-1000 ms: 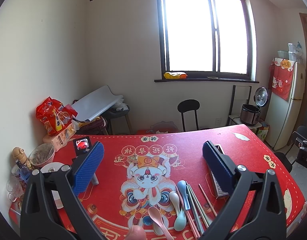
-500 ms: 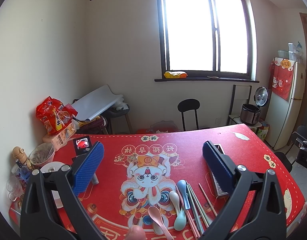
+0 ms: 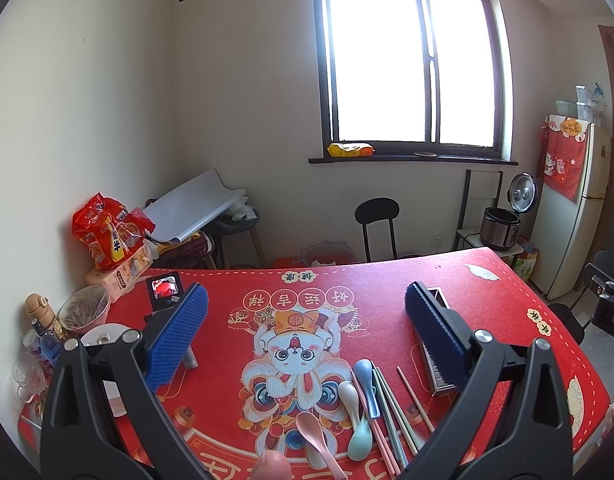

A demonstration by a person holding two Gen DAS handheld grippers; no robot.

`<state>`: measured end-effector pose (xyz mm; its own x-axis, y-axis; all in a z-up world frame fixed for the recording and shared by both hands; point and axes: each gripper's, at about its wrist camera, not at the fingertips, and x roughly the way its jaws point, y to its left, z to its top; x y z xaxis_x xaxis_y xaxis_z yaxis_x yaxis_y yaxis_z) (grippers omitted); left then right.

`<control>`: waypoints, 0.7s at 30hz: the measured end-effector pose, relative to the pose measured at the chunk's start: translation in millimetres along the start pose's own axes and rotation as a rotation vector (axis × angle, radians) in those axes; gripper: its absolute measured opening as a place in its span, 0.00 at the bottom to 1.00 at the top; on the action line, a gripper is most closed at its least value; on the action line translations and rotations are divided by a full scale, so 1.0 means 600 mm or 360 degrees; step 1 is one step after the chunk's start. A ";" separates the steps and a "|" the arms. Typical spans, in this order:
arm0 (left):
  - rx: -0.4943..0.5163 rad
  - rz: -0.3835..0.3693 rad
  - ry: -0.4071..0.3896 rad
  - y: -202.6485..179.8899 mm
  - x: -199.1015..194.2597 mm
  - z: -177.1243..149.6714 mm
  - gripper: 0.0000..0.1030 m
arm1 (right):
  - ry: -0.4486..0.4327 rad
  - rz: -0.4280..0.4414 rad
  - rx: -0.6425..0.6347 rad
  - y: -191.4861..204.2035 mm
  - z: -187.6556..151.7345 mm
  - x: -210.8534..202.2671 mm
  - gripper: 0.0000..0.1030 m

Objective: Organize utensils

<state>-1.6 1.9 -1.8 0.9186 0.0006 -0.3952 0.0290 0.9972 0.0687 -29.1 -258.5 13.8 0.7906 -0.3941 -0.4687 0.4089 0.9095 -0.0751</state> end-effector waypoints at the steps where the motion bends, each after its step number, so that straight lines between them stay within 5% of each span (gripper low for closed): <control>1: -0.0001 0.0001 0.0001 0.000 0.000 0.000 0.95 | -0.0001 -0.0001 0.0000 0.000 0.001 0.001 0.95; 14: -0.0023 0.0003 0.0022 0.002 -0.001 -0.003 0.95 | 0.0005 0.0005 0.0008 0.000 0.002 -0.001 0.95; 21: -0.0130 -0.0062 0.0112 0.025 0.021 -0.002 0.95 | 0.0051 0.0125 0.0060 -0.005 0.000 0.014 0.95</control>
<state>9.6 17.0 -6.8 0.8874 -0.0358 -0.4596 0.0292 0.9993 -0.0214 -24.0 -264.6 10.2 0.8062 -0.3166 -0.4999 0.3635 0.9316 -0.0038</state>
